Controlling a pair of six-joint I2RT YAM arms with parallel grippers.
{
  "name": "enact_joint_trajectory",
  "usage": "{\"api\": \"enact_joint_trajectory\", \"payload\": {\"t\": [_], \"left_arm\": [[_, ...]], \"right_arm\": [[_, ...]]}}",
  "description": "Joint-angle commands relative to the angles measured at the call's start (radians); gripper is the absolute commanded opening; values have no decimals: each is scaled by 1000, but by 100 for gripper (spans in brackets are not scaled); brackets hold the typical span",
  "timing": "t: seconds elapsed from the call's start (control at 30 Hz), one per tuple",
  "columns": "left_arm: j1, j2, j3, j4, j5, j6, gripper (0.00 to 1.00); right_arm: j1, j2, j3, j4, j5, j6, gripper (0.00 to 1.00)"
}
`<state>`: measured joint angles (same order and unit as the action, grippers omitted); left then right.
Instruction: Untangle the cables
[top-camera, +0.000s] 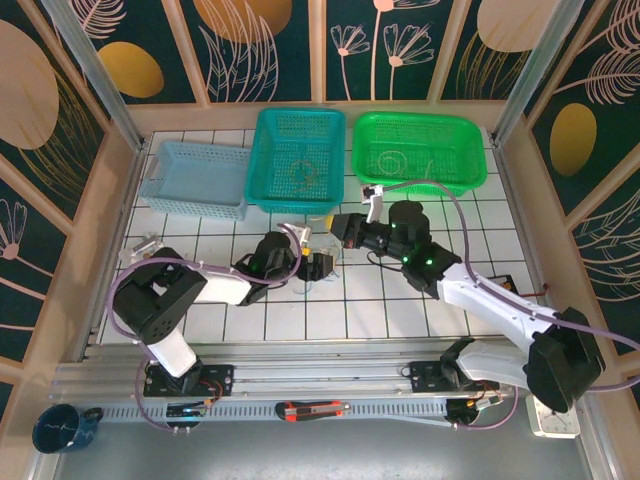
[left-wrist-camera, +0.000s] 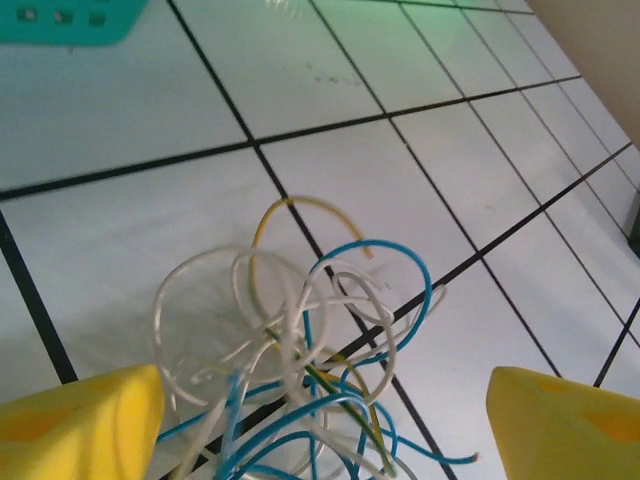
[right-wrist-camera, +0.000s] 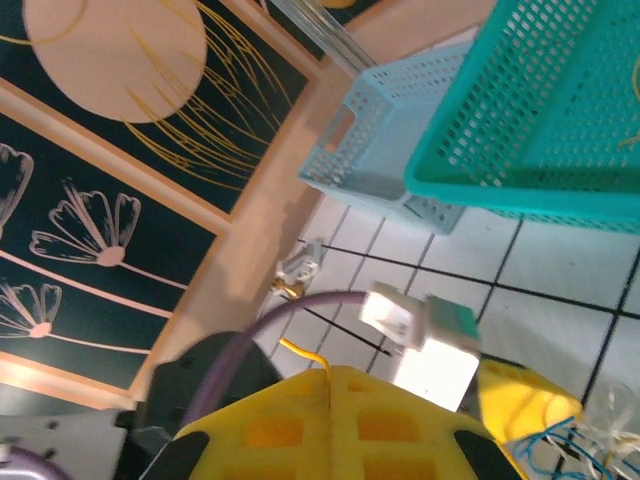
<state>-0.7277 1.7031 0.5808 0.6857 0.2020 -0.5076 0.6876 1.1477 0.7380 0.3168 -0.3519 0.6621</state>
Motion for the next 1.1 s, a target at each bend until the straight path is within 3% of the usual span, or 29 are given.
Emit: {"api": "enact_joint_trajectory", "payload": {"t": [0.0,0.13,0.43,0.6,0.8,1.07], "left_arm": [[-6,42,-4,43,21,8,77],[-6,58,-22,58,33,2,68],[-6,32,-50,67,40,-12,67],[-6,-43,-70,66,38,-39,75],[-6,-145,-82,-9,-18,-53,99],[-6,-308,-122,-87,-121,-72,99]], "right_arm": [[-3,-52,66,22,-24,22,0],[-4,-81,116,18,-38,34,0],[-4,-115,205,-1,-15,23,0],[-31,-86,235,-13,20,-5,0],[-99,41,311,9,11,-33,0],[-134,315,476,30,1,-55,0]]}}
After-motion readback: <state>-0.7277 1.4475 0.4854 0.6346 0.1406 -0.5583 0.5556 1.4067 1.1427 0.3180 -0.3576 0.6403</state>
